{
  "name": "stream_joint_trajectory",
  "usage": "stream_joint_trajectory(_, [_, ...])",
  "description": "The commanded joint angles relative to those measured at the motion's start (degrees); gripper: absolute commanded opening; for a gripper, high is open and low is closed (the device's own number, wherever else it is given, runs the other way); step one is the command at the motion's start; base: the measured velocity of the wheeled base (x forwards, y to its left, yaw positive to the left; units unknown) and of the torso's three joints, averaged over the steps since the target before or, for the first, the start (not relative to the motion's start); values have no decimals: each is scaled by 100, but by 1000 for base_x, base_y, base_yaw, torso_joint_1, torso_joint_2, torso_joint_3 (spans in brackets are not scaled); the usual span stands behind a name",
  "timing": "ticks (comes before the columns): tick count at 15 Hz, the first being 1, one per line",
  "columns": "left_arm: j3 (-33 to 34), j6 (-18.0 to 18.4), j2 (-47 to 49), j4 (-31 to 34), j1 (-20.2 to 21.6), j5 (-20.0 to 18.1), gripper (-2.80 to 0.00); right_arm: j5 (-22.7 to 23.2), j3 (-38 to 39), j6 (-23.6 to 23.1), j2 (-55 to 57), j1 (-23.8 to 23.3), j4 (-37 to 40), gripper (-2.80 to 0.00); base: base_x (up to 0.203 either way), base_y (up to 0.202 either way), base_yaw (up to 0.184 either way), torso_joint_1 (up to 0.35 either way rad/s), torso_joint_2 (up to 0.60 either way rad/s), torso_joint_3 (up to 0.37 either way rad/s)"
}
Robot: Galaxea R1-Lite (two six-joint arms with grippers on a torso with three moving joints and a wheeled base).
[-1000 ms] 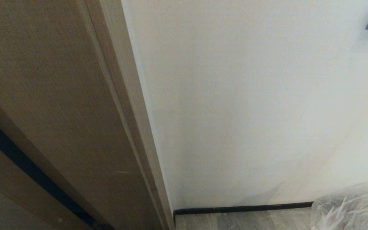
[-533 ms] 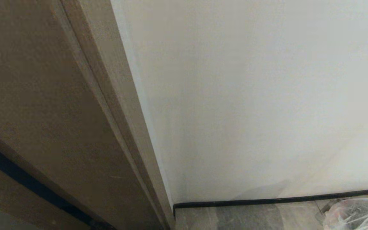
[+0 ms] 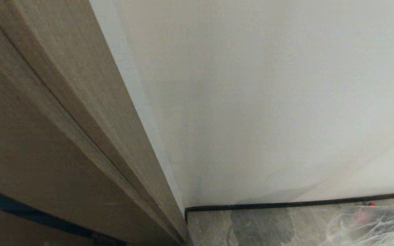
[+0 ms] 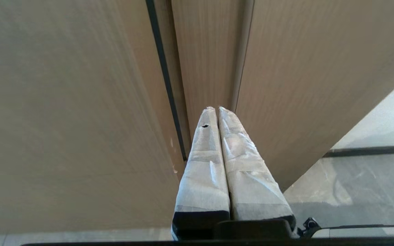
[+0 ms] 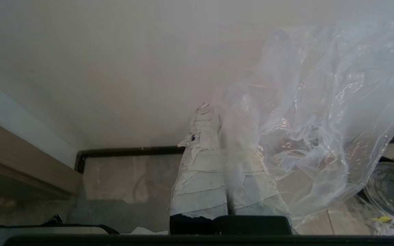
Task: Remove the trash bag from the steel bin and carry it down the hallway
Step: Put the trash bag at the door
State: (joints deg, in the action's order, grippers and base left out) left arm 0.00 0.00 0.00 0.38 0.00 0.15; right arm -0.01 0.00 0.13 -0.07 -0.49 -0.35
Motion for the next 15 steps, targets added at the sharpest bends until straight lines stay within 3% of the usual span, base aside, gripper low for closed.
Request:
stream_joint_trajectory(1, [0,0,0,6,0,2,-280,18,9,-31,7,-4,-9,-280,0,0,0,2,2,-198])
stream_joint_trajectory(8, [0,9,0,-3,0,2,-280,-13,-62,-70,1,-1,-9,-280,0,0,0,3,3,-151])
stream_joint_trajectory(10, [0,9,0,3,0,2,-280,100,-813,-262,221,3,502,-280,0,0,0,0,0,0])
stream_joint_trajectory(12, [0,1,0,-3,0,2,-280,210,-1910,-417,720,0,1598,-280,0,0,0,0,0,0])
stream_joint_trajectory(15, [0,9,0,-3,0,2,-280,468,-3253,-640,2213,-2,2748,-280,0,0,0,0,0,0])
